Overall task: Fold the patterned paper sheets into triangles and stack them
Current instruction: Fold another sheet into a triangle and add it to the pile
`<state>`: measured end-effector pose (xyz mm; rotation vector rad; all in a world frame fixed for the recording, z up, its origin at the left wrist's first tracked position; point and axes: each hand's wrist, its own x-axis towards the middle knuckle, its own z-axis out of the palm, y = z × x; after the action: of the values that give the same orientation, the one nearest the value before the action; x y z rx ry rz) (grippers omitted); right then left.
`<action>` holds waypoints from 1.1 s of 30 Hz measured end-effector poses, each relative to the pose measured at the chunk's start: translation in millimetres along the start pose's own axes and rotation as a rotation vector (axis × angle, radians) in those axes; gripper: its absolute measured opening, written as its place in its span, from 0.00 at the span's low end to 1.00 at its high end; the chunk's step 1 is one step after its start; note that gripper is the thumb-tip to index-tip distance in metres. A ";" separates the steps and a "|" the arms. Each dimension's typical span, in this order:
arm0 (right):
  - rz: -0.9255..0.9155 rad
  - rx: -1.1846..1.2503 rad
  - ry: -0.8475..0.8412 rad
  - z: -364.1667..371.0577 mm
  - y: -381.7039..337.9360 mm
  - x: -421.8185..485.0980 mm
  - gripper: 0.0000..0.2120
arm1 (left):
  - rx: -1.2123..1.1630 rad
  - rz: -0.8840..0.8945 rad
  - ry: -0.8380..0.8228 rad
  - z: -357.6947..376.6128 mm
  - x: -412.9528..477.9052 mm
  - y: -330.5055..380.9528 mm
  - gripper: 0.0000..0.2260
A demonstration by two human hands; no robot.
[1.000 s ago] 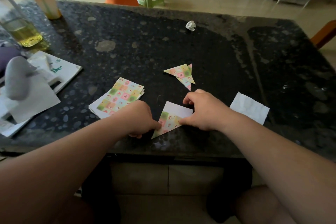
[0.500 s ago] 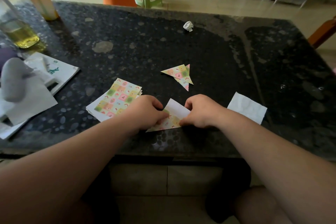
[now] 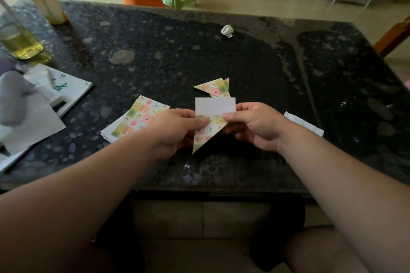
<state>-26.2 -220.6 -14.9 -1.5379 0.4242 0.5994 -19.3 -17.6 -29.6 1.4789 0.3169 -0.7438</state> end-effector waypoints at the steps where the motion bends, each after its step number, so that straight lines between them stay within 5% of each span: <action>1: 0.012 0.030 -0.004 0.9 1.1 0.1 0.08 | -0.056 -0.017 0.020 1.0 0.9 1.2 0.04; 33: -0.050 0.053 0.216 7.0 2.0 -1.7 0.04 | -0.012 0.054 0.004 -4.5 -1.8 6.0 0.10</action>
<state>-29.5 -214.0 -15.4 -1.5637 0.5602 0.3814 -15.8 -13.3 -24.3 1.4721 0.2828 -0.6947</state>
